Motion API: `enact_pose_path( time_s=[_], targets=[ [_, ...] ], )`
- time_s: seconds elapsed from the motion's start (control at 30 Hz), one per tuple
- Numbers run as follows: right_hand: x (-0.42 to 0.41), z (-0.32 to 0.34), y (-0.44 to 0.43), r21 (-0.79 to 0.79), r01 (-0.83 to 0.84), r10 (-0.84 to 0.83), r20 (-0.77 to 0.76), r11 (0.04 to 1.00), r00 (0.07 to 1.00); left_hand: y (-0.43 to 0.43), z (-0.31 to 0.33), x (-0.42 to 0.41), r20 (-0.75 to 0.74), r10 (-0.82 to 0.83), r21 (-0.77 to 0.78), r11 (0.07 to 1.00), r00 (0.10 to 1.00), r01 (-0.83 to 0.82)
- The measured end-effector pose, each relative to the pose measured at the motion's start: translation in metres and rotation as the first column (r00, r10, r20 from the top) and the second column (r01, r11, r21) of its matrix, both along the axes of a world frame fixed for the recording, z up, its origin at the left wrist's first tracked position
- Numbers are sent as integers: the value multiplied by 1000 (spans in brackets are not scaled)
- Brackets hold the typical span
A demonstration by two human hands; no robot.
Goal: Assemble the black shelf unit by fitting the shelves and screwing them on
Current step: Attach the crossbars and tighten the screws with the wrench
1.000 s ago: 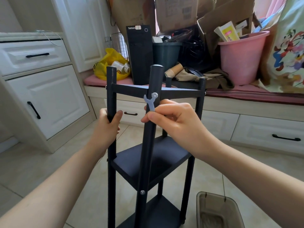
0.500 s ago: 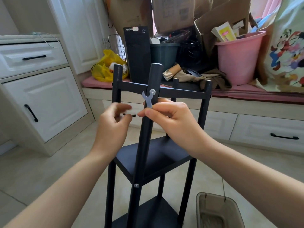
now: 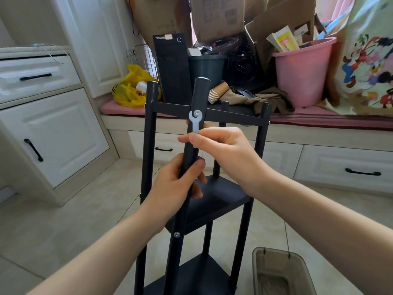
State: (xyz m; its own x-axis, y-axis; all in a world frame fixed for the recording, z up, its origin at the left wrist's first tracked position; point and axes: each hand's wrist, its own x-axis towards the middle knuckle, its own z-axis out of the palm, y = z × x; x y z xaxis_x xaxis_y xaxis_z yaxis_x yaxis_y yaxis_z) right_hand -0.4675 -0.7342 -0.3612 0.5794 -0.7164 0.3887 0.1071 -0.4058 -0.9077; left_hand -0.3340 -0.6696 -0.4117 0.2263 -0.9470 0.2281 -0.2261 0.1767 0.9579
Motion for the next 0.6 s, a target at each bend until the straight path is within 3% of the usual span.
enact_pose_path(
  time_s=[0.17,0.6],
  targets=[
    [0,0,-1,-14,-15,15,5,1000,1000,-2,-5,-7,77,51,-83,996,996,-45],
    [-7,0,-7,-95,49,-39,103,994,994,6,-3,-18,-121,-16,-76,997,993,7]
  ],
)
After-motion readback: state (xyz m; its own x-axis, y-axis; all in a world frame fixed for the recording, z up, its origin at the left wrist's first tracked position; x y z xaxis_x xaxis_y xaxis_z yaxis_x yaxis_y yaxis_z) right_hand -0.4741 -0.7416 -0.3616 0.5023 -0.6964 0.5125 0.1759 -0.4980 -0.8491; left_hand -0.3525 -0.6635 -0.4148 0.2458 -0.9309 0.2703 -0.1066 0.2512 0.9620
